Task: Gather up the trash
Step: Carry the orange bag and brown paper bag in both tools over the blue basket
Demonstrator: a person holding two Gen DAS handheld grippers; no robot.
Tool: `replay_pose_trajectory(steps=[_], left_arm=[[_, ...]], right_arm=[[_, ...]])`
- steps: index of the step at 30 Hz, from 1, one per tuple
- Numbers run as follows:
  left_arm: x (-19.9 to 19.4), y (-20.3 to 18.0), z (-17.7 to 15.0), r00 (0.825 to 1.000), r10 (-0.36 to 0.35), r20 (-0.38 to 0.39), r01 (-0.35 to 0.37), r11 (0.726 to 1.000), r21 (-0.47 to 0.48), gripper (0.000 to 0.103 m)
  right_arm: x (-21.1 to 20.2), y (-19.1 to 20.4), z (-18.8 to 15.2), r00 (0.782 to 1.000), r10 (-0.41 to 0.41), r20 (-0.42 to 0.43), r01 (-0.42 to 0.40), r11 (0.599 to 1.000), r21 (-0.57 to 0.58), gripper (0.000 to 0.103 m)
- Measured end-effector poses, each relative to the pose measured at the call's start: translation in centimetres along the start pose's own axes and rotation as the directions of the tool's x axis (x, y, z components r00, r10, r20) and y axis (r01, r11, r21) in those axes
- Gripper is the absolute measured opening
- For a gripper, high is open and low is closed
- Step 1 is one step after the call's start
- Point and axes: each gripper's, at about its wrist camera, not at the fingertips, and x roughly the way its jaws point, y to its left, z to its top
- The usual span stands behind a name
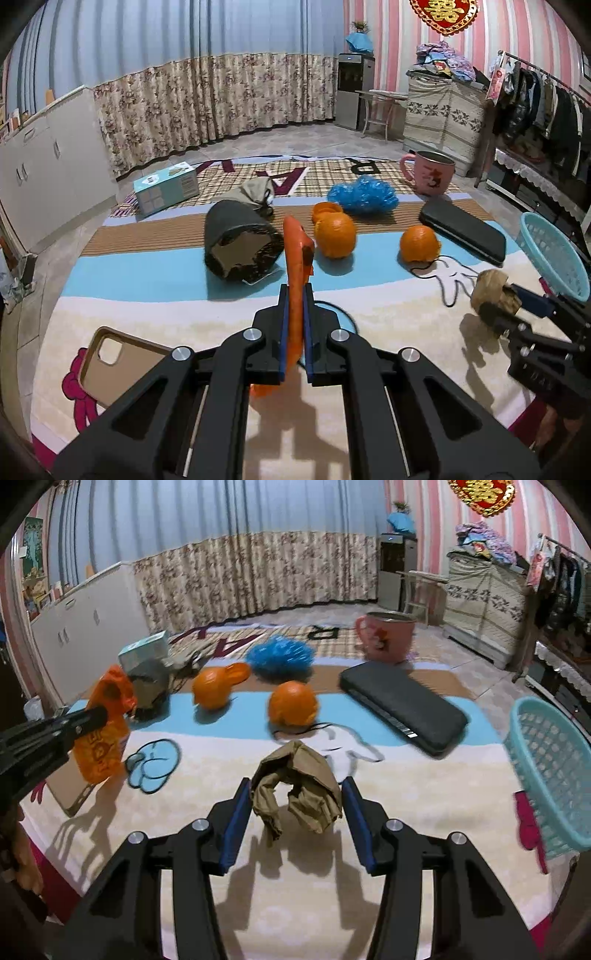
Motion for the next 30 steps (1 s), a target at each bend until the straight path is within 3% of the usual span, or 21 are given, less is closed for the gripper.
replay_pose_trajectory(steps=[7, 14, 22, 30], left_arm=[[-1.1, -3.6, 0.5, 0.998, -0.045, 0.047, 0.043, 0.998, 0.054, 0.005], [-1.4, -9.3, 2.0, 0.991, -0.125, 0.050, 0.120, 0.987, 0.108, 0.005], [-2.1, -20.2, 3.7, 0.959, -0.278, 0.060, 0.258, 0.939, 0.227, 0.005], [-1.7, -30.4, 5.6, 0.921, -0.384, 0.063, 0.341, 0.876, 0.341, 0.005]], right_arm=[[-2.7, -4.7, 1.0, 0.997, -0.054, 0.057, 0.052, 0.998, 0.029, 0.049], [-5.6, -12.5, 1.9, 0.984, -0.152, 0.089, 0.145, 0.987, 0.073, 0.049], [-9.1, -23.3, 2.3, 0.955, -0.280, 0.099, 0.266, 0.954, 0.137, 0.049], [-9.2, -29.7, 1.7, 0.938, -0.338, 0.077, 0.317, 0.926, 0.203, 0.049]])
